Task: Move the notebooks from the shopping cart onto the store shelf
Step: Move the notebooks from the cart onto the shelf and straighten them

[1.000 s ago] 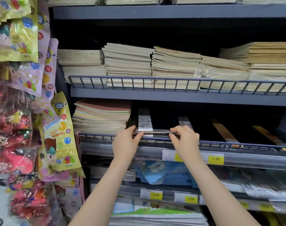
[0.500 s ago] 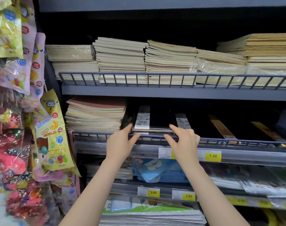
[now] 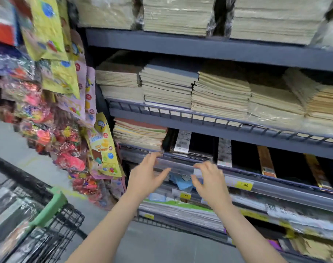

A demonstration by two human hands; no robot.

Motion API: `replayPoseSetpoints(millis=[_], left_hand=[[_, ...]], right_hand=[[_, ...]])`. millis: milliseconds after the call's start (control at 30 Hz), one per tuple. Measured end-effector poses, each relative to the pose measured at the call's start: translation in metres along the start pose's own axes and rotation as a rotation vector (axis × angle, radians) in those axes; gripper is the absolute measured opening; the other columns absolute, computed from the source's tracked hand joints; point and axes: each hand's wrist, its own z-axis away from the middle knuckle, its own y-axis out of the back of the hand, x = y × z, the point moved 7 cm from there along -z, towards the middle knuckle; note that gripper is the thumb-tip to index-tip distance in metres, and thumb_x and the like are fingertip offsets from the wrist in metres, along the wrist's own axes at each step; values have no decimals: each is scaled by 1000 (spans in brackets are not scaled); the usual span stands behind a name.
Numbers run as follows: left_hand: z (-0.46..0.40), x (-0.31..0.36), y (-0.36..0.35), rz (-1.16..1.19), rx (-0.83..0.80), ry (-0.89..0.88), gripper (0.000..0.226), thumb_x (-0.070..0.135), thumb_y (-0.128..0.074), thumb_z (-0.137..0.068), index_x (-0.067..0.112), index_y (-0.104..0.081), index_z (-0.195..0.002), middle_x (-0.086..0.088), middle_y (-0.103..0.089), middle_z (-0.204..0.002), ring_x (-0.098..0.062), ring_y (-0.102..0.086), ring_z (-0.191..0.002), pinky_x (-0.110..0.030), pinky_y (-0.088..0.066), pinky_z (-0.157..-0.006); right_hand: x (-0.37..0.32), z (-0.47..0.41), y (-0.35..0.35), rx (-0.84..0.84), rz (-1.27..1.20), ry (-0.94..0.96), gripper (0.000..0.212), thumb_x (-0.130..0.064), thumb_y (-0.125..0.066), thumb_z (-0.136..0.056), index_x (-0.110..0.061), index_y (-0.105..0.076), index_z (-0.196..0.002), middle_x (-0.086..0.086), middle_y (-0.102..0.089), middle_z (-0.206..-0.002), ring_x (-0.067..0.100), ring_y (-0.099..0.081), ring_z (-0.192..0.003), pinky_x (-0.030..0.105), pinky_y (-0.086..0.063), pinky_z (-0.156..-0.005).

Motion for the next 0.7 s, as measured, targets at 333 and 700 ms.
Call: replayPoseSetpoints(millis=[333,700], left_hand=[[120,-4,160,-225,-255,73,78,71,-33,-70,20,-48,-128,-2,-62,-116,-26,-63,-102,-34,-51,-78],[244,-48,300,-243,-335,208,55,62,-47,-80,29,-46,-124,7,-59,-118,-14,-59,-104,-40,-47,-95]], right_hand=[[-149,55,53,-729,33,158,37,-29,-51,-89,-18,-50,-124,8,-54,-127,26,-51,-117,33,-41,-91],[-290,141,96,-805,-109,119,38,-28,-54,-87,-16,-53,-123,5,-60,-123,20,-56,-107,25,-40,-84]])
